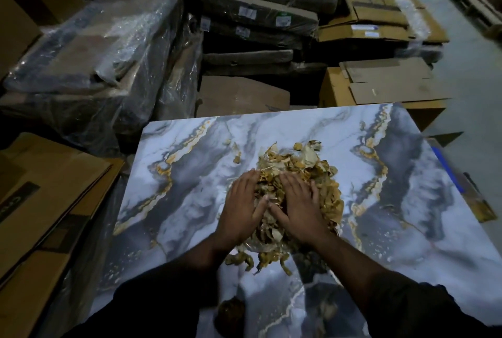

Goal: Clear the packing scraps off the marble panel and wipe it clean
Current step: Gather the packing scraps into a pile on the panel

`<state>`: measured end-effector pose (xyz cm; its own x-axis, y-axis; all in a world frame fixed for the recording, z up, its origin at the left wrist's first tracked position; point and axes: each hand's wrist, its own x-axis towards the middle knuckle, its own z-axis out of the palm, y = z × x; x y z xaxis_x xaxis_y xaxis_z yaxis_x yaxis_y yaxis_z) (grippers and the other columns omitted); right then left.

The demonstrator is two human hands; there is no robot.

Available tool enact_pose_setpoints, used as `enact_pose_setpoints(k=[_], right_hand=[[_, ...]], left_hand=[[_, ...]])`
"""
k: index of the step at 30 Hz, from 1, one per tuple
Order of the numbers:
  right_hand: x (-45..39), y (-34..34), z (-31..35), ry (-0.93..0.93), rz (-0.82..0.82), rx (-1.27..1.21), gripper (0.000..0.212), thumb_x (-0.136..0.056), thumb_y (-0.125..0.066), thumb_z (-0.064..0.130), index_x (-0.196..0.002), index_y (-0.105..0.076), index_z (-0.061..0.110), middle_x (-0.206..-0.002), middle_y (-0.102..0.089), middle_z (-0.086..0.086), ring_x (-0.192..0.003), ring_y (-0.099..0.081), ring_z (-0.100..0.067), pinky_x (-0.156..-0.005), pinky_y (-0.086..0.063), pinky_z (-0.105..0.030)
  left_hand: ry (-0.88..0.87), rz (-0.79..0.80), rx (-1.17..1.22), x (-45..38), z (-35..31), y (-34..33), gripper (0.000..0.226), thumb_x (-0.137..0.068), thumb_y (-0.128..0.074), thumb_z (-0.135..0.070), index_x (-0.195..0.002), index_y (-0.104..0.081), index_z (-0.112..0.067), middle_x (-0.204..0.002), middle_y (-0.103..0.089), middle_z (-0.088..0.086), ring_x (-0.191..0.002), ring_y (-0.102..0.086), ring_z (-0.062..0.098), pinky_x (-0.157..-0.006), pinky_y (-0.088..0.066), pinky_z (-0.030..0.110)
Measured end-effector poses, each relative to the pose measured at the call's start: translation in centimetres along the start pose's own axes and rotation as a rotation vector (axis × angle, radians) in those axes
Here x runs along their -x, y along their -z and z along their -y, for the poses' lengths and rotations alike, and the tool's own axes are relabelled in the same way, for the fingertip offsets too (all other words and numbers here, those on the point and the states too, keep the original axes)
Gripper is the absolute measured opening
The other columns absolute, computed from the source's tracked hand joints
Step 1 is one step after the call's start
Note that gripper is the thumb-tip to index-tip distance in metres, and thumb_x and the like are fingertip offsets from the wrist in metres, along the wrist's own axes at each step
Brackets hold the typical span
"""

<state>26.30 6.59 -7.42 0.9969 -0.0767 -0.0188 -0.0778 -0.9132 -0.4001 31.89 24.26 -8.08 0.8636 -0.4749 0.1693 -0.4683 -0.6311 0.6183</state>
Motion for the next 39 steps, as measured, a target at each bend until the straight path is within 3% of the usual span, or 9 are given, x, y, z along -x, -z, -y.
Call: enact_pose_setpoints(k=[3,6,9,15,21,25,31,35,39], right_hand=[[-0.3,1.2,0.4,-0.031,-0.076,-0.018,0.092,-0.089,-0.014,0.081,-0.16,-0.023,0.023,-0.167,-0.023,0.005,-0.155,-0.01,-0.013,-0.125,-0.001,-0.054],[-0.1,1.9,0.4,-0.045,-0.2,-0.058,0.082,-0.093,-0.027,0.075,-0.153,-0.036,0.02,-0.158,-0.037,-0.002,-0.148,-0.027,-0.02,-0.124,-0.014,-0.052],[-0.2,2.0,0.5,-0.077,-0.174,-0.074,0.077,-0.093,-0.032,0.071,-0.151,-0.039,0.021,-0.153,-0.042,-0.003,-0.144,-0.031,-0.022,-0.121,-0.023,-0.051],[-0.4,2.0,1.3,-0.144,-0.032,-0.011,0.079,-0.096,-0.038,0.072,-0.157,-0.028,0.023,-0.165,-0.027,-0.001,-0.154,-0.016,-0.02,-0.125,-0.008,-0.052],[4.5,1.3,4.6,0.053,-0.339,0.042,0.061,-0.097,-0.052,0.057,-0.144,-0.048,0.017,-0.151,-0.043,-0.006,-0.145,-0.032,-0.025,-0.123,-0.018,-0.05],[10.1,-1.9,7.8,0.261,-0.252,-0.052,0.041,-0.097,-0.057,0.047,-0.128,-0.056,0.02,-0.133,-0.05,-0.003,-0.128,-0.046,-0.024,-0.11,-0.038,-0.053],[15.1,-5.7,10.8,0.447,-0.05,-0.125,0.03,-0.097,-0.059,0.043,-0.116,-0.061,0.02,-0.117,-0.054,0.0,-0.114,-0.05,-0.022,-0.099,-0.036,-0.035],[15.6,-7.7,10.7,0.411,0.041,-0.048,0.033,-0.095,-0.056,0.056,-0.109,-0.06,0.026,-0.107,-0.05,0.002,-0.102,-0.048,-0.019,-0.084,-0.036,-0.035],[15.3,-8.7,10.7,0.253,0.005,-0.11,0.029,-0.091,-0.06,0.04,-0.079,-0.048,0.017,-0.083,-0.044,-0.001,-0.078,-0.043,-0.021,-0.063,-0.031,-0.035]], left_hand=[[-0.011,-0.028,0.018,-0.4,0.0,0.8,0.063,-0.104,-0.034,-0.054,-0.159,-0.029,-0.023,-0.163,-0.033,-0.001,-0.152,-0.026,0.015,-0.124,-0.025,0.044],[-0.013,-0.068,0.047,-0.4,-0.2,1.9,0.066,-0.103,-0.035,-0.057,-0.16,-0.026,-0.024,-0.165,-0.03,-0.002,-0.153,-0.024,0.014,-0.124,-0.023,0.035],[-0.022,-0.066,0.058,-0.7,0.2,2.6,0.07,-0.102,-0.033,-0.061,-0.16,-0.028,-0.022,-0.164,-0.031,-0.002,-0.152,-0.025,0.014,-0.123,-0.023,0.032],[0.002,0.162,0.084,-2.0,1.0,2.9,0.06,-0.105,-0.034,-0.059,-0.158,-0.028,-0.032,-0.164,-0.032,0.002,-0.152,-0.025,0.018,-0.124,-0.022,0.04],[-0.016,0.195,0.113,-2.6,0.9,3.8,0.062,-0.105,-0.034,-0.057,-0.157,-0.031,-0.025,-0.162,-0.036,0.004,-0.149,-0.03,0.021,-0.119,-0.023,0.032],[0.006,0.162,0.133,-2.1,0.8,4.8,0.072,-0.099,-0.03,-0.062,-0.159,-0.028,-0.023,-0.166,-0.03,0.004,-0.152,-0.024,0.018,-0.122,-0.02,0.037],[-0.021,0.169,0.108,-1.7,1.4,5.0,0.071,-0.099,-0.032,-0.059,-0.158,-0.032,-0.02,-0.164,-0.033,0.006,-0.15,-0.028,0.021,-0.12,-0.023,0.035],[-0.036,0.184,0.091,-2.2,2.0,4.3,0.071,-0.098,-0.029,-0.063,-0.156,-0.036,-0.021,-0.159,-0.04,0.006,-0.146,-0.034,0.022,-0.12,-0.031,0.042],[-0.06,0.16,0.102,-1.9,2.0,3.8,0.064,-0.101,-0.035,-0.057,-0.154,-0.039,-0.021,-0.153,-0.045,0.005,-0.141,-0.037,0.019,-0.112,-0.03,0.031]])
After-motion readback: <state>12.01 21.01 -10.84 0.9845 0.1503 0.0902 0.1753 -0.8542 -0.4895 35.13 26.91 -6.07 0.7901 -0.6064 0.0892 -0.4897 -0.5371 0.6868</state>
